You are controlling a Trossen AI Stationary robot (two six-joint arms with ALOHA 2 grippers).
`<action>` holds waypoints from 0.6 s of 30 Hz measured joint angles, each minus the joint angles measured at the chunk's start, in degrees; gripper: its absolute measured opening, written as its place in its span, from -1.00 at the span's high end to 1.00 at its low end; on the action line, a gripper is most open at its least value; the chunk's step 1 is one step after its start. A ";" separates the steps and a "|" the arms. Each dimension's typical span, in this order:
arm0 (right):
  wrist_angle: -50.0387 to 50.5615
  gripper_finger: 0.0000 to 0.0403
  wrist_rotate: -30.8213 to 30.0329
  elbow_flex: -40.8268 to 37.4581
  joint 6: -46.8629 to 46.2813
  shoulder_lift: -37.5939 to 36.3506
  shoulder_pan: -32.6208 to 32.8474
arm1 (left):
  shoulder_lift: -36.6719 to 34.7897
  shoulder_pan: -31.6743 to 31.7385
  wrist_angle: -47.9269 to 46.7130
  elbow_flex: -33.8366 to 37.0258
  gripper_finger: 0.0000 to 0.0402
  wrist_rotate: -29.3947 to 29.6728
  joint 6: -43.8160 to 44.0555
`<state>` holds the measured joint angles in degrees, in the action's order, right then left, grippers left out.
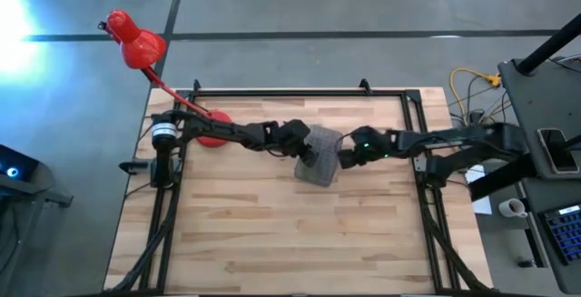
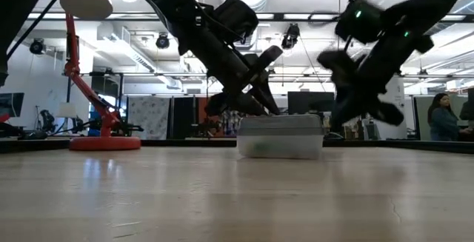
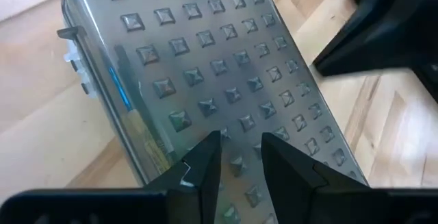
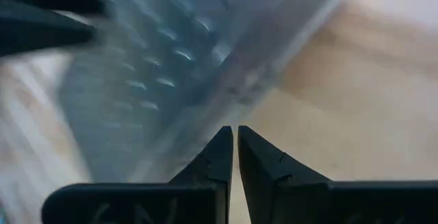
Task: Pick & place school supplies into a supply box
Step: Close the supply box
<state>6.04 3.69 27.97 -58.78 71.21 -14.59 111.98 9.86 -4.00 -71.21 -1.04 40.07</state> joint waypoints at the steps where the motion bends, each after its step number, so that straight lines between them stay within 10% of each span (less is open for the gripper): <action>1: -0.84 0.91 0.67 0.11 -0.50 2.58 0.28 | 0.00 -0.16 -0.08 0.01 0.54 0.01 0.11; 9: -5.40 0.91 4.98 5.47 1.21 17.43 1.29 | -0.02 -0.85 -4.01 -0.02 0.54 -0.15 1.62; 18: 13.45 0.91 5.05 6.41 4.52 6.74 2.29 | -0.11 -0.98 -4.49 3.79 0.54 -0.85 4.03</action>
<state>19.49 8.74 34.38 -54.26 77.95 -12.30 111.87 8.88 -8.49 -67.42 -1.89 44.10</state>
